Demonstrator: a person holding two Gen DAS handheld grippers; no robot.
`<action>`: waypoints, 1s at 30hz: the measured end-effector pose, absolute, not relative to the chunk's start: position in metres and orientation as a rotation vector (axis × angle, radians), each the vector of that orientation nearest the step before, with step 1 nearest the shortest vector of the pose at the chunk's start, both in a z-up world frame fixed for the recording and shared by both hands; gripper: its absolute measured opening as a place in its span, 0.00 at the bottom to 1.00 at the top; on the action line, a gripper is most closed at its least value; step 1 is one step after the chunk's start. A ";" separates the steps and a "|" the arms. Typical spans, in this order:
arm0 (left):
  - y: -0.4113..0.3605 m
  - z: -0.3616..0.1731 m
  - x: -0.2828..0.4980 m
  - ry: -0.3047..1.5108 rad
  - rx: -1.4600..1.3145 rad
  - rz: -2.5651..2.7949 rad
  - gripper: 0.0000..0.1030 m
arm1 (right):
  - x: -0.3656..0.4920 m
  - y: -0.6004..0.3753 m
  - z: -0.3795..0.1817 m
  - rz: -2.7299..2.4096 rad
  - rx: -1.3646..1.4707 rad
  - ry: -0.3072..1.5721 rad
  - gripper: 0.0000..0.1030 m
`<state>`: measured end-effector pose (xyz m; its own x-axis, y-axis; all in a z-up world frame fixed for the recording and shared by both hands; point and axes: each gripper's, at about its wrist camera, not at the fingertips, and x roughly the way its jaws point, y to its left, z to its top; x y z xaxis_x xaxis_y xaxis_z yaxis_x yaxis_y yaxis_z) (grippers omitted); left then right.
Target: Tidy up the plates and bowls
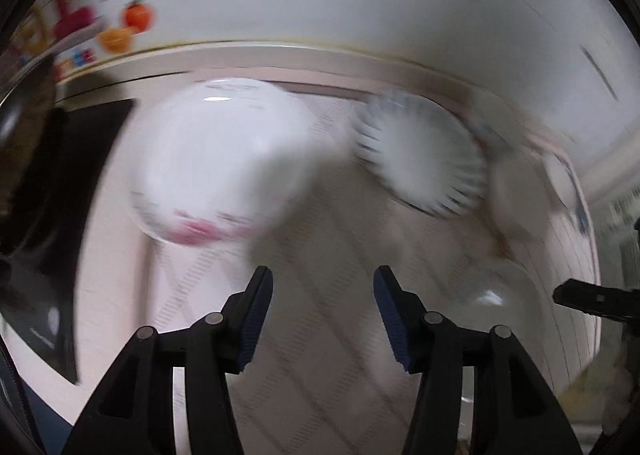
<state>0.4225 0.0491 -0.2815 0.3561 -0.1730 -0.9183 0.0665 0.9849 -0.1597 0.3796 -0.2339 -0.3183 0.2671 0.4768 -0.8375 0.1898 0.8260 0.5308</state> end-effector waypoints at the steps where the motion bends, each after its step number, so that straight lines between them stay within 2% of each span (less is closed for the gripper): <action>1: 0.064 -0.285 0.429 1.202 -0.122 -0.129 0.49 | 0.397 -0.214 -0.315 0.260 0.623 1.304 0.51; 8: 0.162 -0.317 0.469 1.226 -0.221 0.070 0.49 | 0.524 -0.094 -0.333 0.410 0.569 1.327 0.51; 16: 0.194 -0.352 0.517 1.275 -0.212 0.105 0.49 | 0.628 -0.036 -0.374 0.394 0.449 1.377 0.48; 17: 0.194 -0.354 0.518 1.279 -0.221 0.092 0.49 | 0.637 -0.029 -0.380 0.390 0.424 1.392 0.43; 18: 0.195 -0.356 0.520 1.276 -0.233 0.088 0.42 | 0.641 -0.029 -0.385 0.387 0.409 1.402 0.37; 19: 0.195 -0.357 0.521 1.270 -0.243 0.085 0.29 | 0.645 -0.027 -0.390 0.388 0.402 1.410 0.33; 21: 0.194 -0.360 0.522 1.273 -0.236 0.080 0.29 | 0.650 -0.021 -0.400 0.385 0.378 1.437 0.14; 30: 0.196 -0.354 0.514 1.256 -0.244 0.066 0.29 | 0.643 -0.023 -0.406 0.397 0.383 1.439 0.13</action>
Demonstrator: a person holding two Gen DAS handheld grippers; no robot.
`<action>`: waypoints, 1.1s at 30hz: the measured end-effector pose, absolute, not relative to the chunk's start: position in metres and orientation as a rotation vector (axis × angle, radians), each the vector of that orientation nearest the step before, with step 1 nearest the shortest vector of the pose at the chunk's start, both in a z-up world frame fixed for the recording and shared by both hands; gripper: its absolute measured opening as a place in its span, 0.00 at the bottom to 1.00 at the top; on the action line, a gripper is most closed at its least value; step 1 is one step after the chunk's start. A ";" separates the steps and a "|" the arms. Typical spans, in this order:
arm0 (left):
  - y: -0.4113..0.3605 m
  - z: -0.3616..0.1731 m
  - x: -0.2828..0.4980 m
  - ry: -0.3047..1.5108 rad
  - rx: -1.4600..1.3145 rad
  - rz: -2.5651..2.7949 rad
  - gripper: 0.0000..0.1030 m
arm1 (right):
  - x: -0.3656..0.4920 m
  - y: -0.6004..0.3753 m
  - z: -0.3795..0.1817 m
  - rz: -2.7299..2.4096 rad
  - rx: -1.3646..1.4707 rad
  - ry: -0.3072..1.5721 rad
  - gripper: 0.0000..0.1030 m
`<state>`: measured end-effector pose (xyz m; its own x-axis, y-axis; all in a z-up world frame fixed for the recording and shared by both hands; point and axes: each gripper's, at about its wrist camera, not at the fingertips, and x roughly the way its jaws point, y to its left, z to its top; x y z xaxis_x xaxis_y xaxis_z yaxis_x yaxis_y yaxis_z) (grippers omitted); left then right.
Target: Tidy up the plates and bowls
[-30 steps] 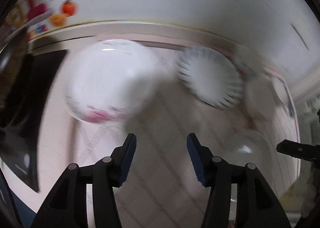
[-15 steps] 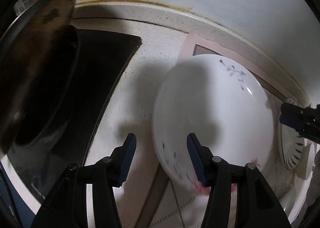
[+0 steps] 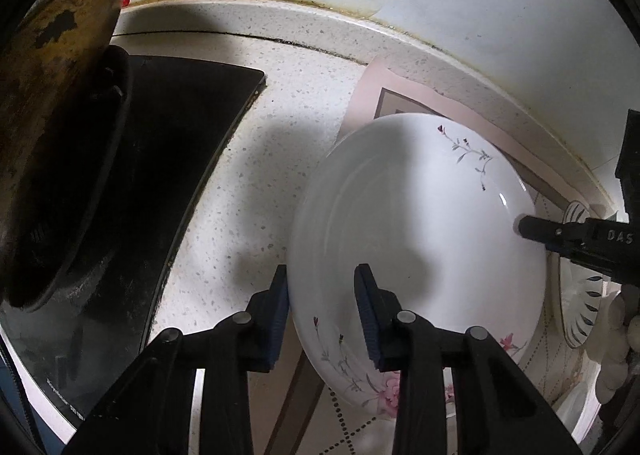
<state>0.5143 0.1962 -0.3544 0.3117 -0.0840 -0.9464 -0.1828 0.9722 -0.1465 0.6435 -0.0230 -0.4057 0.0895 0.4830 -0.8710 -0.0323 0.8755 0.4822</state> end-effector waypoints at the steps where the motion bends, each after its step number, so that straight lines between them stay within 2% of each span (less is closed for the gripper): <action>1: 0.198 -0.353 0.511 1.253 -0.242 0.066 0.29 | 0.642 -0.024 -0.405 0.397 0.376 1.442 0.13; 16: 0.162 -0.302 0.480 1.218 -0.190 -0.018 0.29 | 0.596 -0.063 -0.360 0.430 0.403 1.424 0.13; 33: 0.030 -0.286 0.400 1.247 -0.106 -0.226 0.29 | 0.445 -0.212 -0.320 0.322 0.502 1.400 0.13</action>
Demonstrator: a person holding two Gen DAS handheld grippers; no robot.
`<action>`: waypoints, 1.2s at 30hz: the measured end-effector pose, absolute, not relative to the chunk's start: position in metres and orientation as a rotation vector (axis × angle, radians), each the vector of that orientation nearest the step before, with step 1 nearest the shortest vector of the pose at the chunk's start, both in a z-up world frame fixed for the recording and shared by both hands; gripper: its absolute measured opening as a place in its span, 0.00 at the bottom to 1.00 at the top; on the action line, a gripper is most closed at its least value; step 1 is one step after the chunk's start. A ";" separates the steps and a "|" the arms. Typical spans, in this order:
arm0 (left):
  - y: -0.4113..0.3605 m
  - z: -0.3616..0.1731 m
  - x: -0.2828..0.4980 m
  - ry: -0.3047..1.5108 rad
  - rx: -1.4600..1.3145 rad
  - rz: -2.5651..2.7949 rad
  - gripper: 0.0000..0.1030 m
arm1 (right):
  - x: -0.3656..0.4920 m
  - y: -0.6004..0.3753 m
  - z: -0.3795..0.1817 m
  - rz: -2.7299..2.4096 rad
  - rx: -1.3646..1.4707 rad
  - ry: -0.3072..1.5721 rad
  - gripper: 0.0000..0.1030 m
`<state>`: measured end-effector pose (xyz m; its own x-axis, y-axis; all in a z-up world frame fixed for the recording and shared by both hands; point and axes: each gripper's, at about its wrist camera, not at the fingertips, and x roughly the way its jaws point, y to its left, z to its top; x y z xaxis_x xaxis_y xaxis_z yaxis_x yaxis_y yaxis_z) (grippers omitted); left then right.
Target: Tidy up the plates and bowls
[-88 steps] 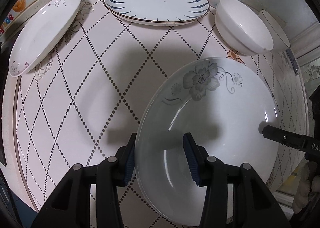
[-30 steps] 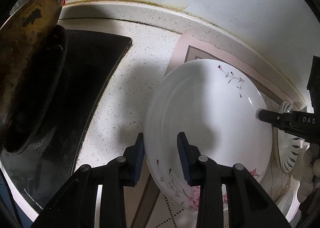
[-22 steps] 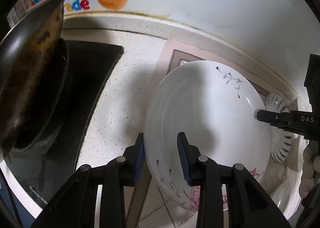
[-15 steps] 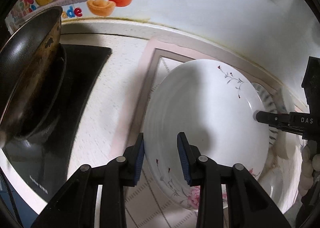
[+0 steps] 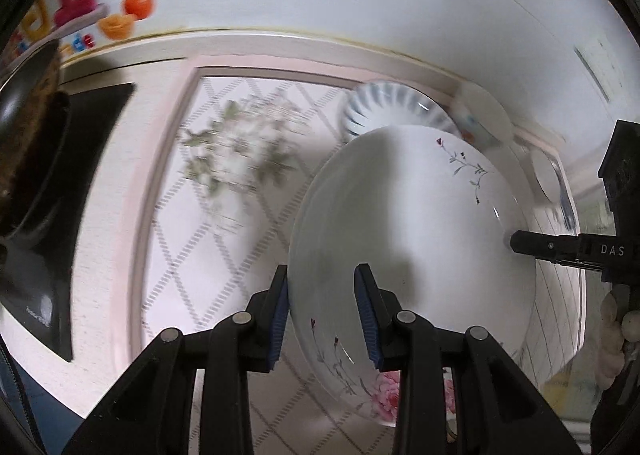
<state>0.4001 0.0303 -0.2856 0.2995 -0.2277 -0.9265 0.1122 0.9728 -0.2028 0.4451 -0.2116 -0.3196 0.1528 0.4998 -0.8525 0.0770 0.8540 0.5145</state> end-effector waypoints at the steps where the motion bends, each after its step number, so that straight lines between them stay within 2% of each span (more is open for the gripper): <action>1: 0.022 -0.288 0.398 1.251 -0.096 -0.239 0.29 | 0.438 -0.220 -0.320 0.313 0.507 1.398 0.13; 13: -0.055 -0.312 0.365 1.304 0.014 -0.322 0.29 | 0.366 -0.306 -0.347 0.201 0.568 1.415 0.13; 36: -0.071 -0.329 0.369 1.349 0.087 -0.296 0.29 | 0.346 -0.318 -0.383 0.177 0.596 1.463 0.13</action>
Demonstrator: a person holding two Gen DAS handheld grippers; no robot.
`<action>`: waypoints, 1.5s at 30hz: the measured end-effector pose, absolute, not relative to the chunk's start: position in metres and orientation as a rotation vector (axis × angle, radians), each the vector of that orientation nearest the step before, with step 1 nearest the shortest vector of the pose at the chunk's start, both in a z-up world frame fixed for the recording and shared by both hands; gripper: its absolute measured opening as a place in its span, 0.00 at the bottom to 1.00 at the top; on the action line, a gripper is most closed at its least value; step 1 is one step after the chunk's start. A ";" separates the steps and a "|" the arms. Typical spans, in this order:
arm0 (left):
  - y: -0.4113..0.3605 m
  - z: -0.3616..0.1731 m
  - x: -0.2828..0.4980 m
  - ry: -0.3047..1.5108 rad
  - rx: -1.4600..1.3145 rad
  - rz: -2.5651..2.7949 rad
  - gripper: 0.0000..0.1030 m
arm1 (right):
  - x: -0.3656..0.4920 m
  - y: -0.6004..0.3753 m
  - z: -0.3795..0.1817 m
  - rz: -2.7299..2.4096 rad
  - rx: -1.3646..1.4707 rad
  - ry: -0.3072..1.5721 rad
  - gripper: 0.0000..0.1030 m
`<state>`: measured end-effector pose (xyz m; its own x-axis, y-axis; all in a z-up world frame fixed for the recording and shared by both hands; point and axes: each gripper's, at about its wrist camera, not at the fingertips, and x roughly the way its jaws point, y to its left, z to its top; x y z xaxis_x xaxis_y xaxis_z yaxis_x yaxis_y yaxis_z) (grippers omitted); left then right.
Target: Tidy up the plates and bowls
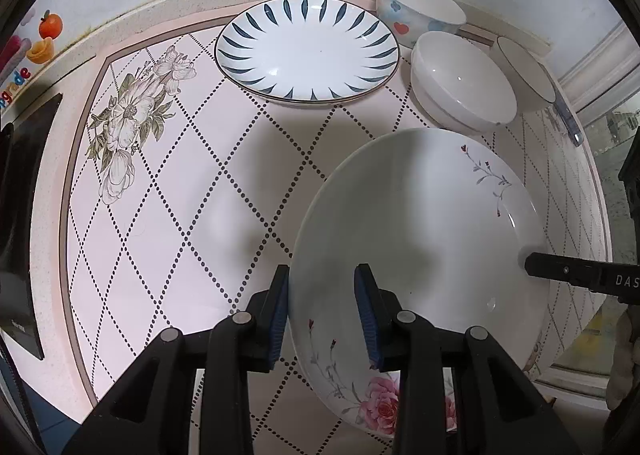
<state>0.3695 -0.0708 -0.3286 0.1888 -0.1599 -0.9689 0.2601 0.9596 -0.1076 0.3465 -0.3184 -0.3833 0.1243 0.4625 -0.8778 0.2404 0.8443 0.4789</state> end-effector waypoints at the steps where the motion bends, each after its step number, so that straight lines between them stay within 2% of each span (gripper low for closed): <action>1: -0.071 -0.329 0.369 1.349 0.090 -0.295 0.29 | 0.346 -0.318 -0.384 0.177 0.596 1.464 0.13; 25: -0.078 -0.336 0.371 1.360 0.131 -0.289 0.28 | 0.353 -0.308 -0.392 0.166 0.577 1.519 0.16; 30: -0.064 -0.306 0.376 1.323 0.063 -0.291 0.29 | 0.350 -0.314 -0.384 0.155 0.554 1.573 0.17; 33: -0.054 -0.279 0.390 1.274 0.024 -0.283 0.30 | 0.356 -0.321 -0.365 0.167 0.586 1.542 0.18; 35: -0.046 -0.269 0.404 1.254 0.000 -0.279 0.38 | 0.368 -0.324 -0.346 0.178 0.620 1.497 0.19; 37: -0.036 -0.263 0.429 1.240 -0.031 -0.267 0.40 | 0.386 -0.322 -0.327 0.200 0.650 1.446 0.26; 39: -0.029 -0.268 0.453 1.246 -0.044 -0.242 0.40 | 0.413 -0.314 -0.310 0.225 0.671 1.393 0.46; 45: 0.001 -0.312 0.520 1.361 -0.167 -0.206 0.40 | 0.520 -0.273 -0.298 0.225 0.582 1.351 0.47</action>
